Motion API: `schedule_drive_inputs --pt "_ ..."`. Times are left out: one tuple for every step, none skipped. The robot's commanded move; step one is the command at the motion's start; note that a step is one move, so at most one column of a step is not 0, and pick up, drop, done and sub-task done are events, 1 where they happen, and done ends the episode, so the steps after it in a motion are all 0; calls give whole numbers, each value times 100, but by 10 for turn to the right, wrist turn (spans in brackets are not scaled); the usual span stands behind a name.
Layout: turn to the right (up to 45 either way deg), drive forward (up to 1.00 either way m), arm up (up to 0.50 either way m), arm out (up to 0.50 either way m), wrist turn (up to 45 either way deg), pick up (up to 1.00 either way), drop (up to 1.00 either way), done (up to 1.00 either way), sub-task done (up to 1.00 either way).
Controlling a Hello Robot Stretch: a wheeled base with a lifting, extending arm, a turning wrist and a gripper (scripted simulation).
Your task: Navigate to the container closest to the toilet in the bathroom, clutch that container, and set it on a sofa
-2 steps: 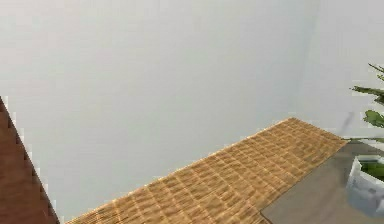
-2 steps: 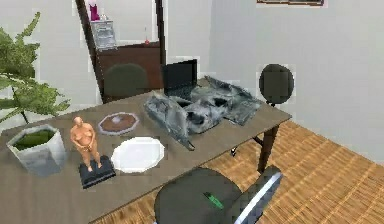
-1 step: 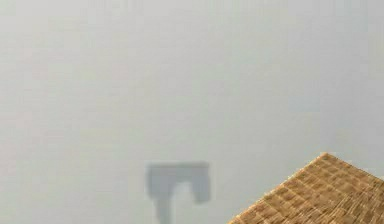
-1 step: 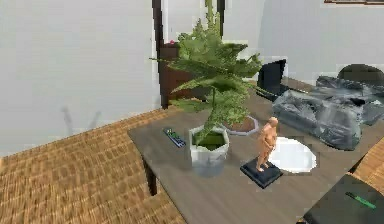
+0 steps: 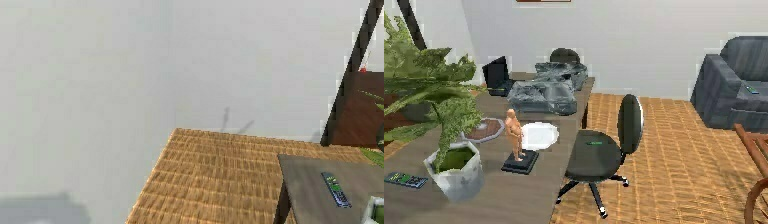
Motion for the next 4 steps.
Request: schedule_drive_inputs --pt "90 0 0 0 0 0 0 0 0" --pt "0 100 0 0 0 0 0 0 0" --pt "120 0 0 0 0 0 0 0 0" --pt "0 25 0 0 0 0 0 0 0"
